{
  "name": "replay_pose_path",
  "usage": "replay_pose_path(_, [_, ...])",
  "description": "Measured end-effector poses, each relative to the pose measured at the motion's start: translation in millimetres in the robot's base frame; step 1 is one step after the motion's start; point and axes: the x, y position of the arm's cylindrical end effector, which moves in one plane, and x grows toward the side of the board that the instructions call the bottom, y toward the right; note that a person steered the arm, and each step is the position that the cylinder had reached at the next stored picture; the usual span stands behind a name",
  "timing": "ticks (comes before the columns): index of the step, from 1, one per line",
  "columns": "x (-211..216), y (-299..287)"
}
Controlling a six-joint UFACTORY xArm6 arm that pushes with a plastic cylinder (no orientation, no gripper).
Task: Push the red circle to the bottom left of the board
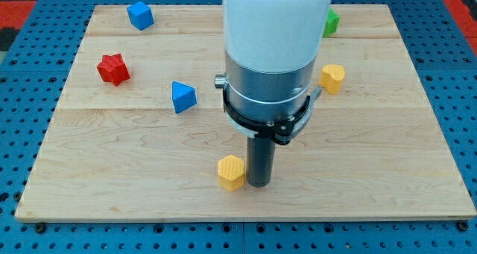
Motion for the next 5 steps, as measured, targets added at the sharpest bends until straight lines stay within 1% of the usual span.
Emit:
replay_pose_path(1, [-40.1,19.8])
replay_pose_path(2, [-58.9,21.6])
replay_pose_path(5, [-78.6,21.6])
